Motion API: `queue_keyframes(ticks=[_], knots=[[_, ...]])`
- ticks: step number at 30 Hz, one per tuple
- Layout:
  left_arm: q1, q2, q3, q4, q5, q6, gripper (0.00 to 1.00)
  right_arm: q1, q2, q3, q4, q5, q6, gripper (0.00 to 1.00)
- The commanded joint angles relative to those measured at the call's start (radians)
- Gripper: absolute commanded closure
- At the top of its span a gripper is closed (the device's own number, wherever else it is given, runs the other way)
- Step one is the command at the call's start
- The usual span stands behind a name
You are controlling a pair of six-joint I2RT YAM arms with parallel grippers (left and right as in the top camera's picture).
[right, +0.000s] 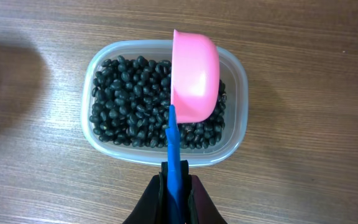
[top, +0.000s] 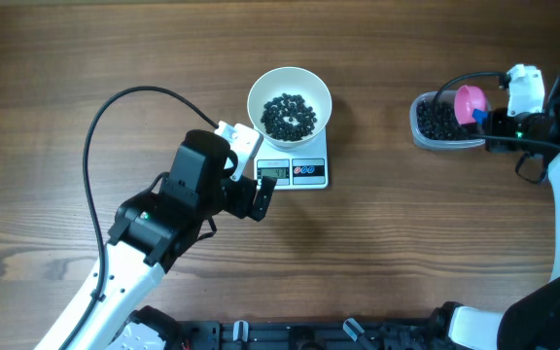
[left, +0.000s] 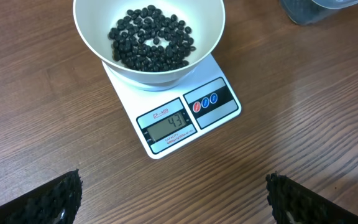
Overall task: Scoop item into bowl and weigh 150g on scale
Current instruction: 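Move the empty scoop back right to the bean tub with the right gripper, then dip the scoop into the black beans again with the right gripper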
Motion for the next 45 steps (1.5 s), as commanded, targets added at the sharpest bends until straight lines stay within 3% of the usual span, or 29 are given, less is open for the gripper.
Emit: queue_keyframes(ticks=[1,8,18,24,30,45], knots=[[-0.004,0.002,-0.003,0.0,0.016,0.016,0.0,-0.004,0.029,0.01,0.0,-0.035,-0.056,0.96],[-0.004,0.002,-0.003,0.0,0.016,0.016,0.0,-0.004,0.087,0.01,0.003,0.042,-0.069,0.96],[-0.004,0.002,-0.003,0.0,0.016,0.016,0.0,0.039,0.087,-0.043,0.003,-0.135,-0.069,0.96],[-0.005,0.002,-0.003,0.0,0.016,0.016,0.0,0.039,0.079,-0.042,-0.011,-0.143,-0.073,0.96],[-0.004,0.002,-0.003,0.0,0.016,0.016,0.0,0.039,0.074,-0.042,-0.04,-0.216,-0.146,0.96],[-0.004,0.002,-0.003,0.0,0.016,0.016,0.0,-0.046,0.074,-0.043,-0.069,-0.335,-0.147,0.96]])
